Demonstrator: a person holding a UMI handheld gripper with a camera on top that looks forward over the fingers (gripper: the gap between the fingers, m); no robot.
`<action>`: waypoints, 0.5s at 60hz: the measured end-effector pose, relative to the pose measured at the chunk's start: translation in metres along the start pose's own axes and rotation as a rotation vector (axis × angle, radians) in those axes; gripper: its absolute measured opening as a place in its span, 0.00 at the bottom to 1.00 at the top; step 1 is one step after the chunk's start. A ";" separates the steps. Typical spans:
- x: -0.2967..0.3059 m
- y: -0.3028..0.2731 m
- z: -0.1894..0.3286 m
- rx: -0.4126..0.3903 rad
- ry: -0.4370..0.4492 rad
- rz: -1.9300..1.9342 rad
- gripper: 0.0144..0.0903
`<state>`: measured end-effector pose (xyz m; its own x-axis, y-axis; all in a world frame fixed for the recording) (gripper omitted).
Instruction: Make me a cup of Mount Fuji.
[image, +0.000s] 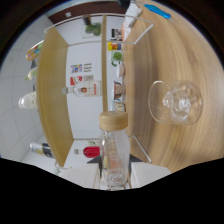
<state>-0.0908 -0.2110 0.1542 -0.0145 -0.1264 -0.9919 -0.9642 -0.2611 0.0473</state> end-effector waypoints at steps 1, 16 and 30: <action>-0.001 0.002 -0.001 -0.004 0.007 -0.052 0.35; 0.002 0.011 0.003 0.017 0.156 -0.912 0.35; 0.063 0.010 0.021 -0.039 0.317 -1.358 0.35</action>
<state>-0.1072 -0.2016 0.0895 0.9799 0.0368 -0.1961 -0.1680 -0.3783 -0.9103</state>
